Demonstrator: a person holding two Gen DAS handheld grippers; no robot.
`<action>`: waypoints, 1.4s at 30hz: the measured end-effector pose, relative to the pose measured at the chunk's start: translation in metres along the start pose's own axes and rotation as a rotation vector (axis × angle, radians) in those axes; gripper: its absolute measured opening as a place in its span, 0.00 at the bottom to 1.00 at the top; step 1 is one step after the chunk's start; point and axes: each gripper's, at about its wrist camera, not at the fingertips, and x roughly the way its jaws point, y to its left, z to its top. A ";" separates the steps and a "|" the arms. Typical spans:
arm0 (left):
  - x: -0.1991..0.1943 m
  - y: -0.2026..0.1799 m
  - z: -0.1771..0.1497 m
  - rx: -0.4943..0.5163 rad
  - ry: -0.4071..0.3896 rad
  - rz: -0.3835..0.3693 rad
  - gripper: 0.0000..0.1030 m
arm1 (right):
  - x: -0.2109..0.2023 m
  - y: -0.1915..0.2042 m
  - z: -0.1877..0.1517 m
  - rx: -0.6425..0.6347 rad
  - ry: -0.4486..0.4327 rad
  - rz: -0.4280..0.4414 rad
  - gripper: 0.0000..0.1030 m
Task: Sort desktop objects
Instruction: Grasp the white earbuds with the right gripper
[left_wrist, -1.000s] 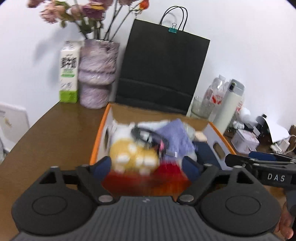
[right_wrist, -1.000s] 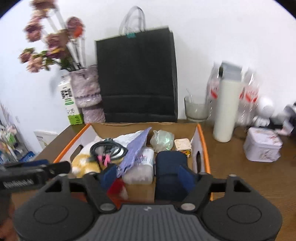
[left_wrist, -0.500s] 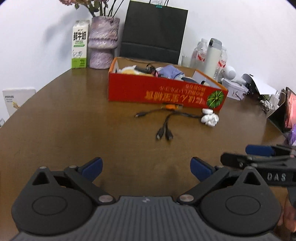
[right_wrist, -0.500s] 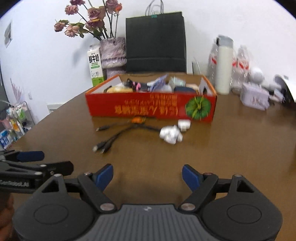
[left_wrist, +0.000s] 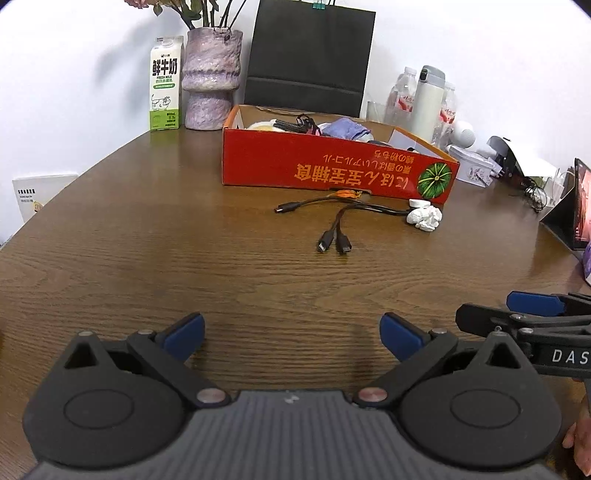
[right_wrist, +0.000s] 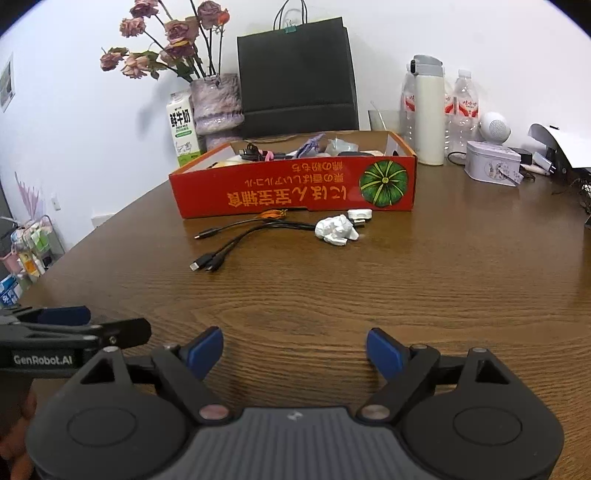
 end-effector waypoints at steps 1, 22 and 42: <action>0.000 0.000 0.000 0.001 0.001 0.003 1.00 | 0.001 0.000 0.000 -0.001 0.002 -0.001 0.82; 0.044 -0.019 0.053 0.073 -0.047 -0.067 0.95 | 0.052 -0.030 0.064 -0.083 -0.004 -0.085 0.80; 0.142 -0.028 0.105 0.303 0.060 -0.186 0.52 | 0.096 -0.052 0.074 -0.072 0.030 0.010 0.24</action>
